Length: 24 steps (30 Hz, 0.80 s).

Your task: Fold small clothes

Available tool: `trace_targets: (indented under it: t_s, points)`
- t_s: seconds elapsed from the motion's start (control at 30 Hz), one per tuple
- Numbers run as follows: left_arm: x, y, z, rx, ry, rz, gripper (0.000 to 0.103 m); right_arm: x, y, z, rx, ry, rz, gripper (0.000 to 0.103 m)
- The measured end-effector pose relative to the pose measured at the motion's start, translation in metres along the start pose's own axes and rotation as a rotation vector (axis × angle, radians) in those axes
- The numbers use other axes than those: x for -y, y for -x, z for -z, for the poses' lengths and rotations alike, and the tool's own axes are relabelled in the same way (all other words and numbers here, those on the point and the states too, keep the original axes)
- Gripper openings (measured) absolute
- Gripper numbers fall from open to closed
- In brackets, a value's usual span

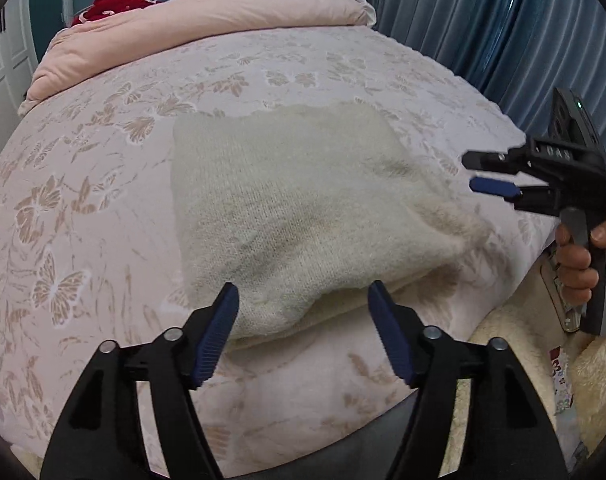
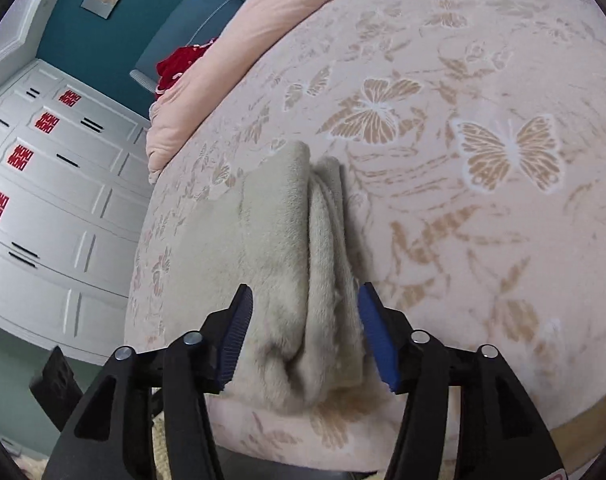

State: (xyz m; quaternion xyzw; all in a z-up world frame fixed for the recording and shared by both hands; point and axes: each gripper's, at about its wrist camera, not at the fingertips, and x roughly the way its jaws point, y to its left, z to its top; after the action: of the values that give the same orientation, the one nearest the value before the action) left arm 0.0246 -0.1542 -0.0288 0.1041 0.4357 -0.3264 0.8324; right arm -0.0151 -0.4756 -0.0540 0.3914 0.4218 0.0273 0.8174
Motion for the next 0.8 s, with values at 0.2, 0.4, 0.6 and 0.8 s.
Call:
trace_targets:
  t_s: [0.2,0.4,0.6,0.8]
  points:
    - [-0.007,-0.010,0.007,-0.074,0.010,-0.072,0.087,-0.031,-0.005,0.040,-0.070,0.177,-0.002,0.060]
    - [-0.010,-0.035,0.018,-0.120,-0.026,-0.148,0.083,-0.029,-0.037,0.042,-0.130,0.204,0.085,0.011]
    - [-0.043,-0.055,0.018,-0.205,0.078,-0.191,0.041,-0.015,0.013,0.017,0.006,0.201,0.098,0.009]
    - [-0.039,-0.055,0.023,-0.215,0.044,-0.207,0.042,0.023,-0.033,0.039,-0.124,0.129,0.166,0.014]
